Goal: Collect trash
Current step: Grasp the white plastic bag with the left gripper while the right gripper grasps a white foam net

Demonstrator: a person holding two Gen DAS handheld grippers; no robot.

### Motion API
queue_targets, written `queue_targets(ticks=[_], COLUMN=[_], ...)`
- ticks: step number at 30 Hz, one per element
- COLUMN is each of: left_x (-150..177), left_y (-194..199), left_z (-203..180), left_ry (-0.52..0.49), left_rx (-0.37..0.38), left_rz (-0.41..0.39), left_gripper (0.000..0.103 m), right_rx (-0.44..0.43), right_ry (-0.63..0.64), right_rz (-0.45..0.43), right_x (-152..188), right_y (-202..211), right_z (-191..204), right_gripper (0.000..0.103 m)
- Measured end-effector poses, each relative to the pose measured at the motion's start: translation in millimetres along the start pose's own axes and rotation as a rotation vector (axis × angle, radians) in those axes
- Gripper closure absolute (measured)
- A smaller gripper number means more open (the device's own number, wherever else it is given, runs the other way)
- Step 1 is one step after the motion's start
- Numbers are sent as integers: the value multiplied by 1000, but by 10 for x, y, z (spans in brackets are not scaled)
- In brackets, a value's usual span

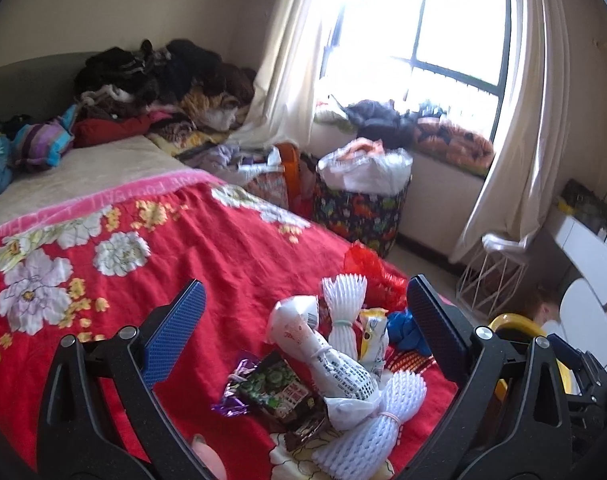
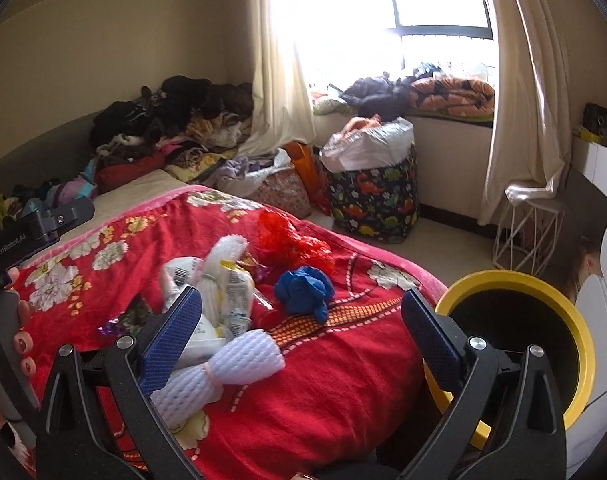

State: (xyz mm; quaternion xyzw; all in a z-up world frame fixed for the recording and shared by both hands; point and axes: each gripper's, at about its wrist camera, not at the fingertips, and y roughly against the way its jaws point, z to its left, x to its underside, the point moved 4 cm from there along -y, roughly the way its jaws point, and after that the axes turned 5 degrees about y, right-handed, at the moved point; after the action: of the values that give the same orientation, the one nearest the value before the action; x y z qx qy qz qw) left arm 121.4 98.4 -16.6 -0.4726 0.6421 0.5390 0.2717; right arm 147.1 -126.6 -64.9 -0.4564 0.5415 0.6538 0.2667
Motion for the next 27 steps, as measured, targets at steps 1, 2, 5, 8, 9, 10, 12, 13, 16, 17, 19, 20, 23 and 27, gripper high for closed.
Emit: queue_targets(ticks=[1,2,5,8,9,10,12,13,16,17,19,20,23,27], left_x=[10,21,61,95,101,109,130,141,207,228,292,324,407,461], left_y=[-85,-165,-453,-681,-778,-858,-1001,-1066,-1259,-1306,-1406,-1444,-1529,-1573], left_z=[-10,-19,-37,4,36,76,138,170,272,304,359,378,415,456], left_ry=[-3,-1,2,6,19,35,52,63,105,120,151,169,212,264], left_rx=[2,4,19,-10,-12,-17,-22,-28,-24,-22,-10,-2,-2,-3], left_rz=[31,59,155,211,237,261,309,331,402,418,464,485,537,556], left_gripper=[11,11,11,11,11,11,14,17,21,21,22,22,22,34], right_rx=[9,18,19,-3,-9,-15,-40,-52,-81,-93,-113,-129,-175,-231], right_ry=[-9,-21,-38,-61,-62,-62,-65,-67,-88,-97,-110,-127,-180,-245], right_rz=[14,31,87,144,159,177,220,242,306,330,369,394,441,453], right_x=[12,29,88,157,186,211,269,295,383,417,477,514,602,640], right_y=[-43,-109,-276,-450,-490,-541,-652,-707,-841,-889,-961,-996,-1053,-1007], right_z=[-35,-71,-101,-71,-55,-31,41,77,163,190,231,243,252,227], right_gripper=[6,6,6,6,7,8,11,14,21,24,32,34,46,70])
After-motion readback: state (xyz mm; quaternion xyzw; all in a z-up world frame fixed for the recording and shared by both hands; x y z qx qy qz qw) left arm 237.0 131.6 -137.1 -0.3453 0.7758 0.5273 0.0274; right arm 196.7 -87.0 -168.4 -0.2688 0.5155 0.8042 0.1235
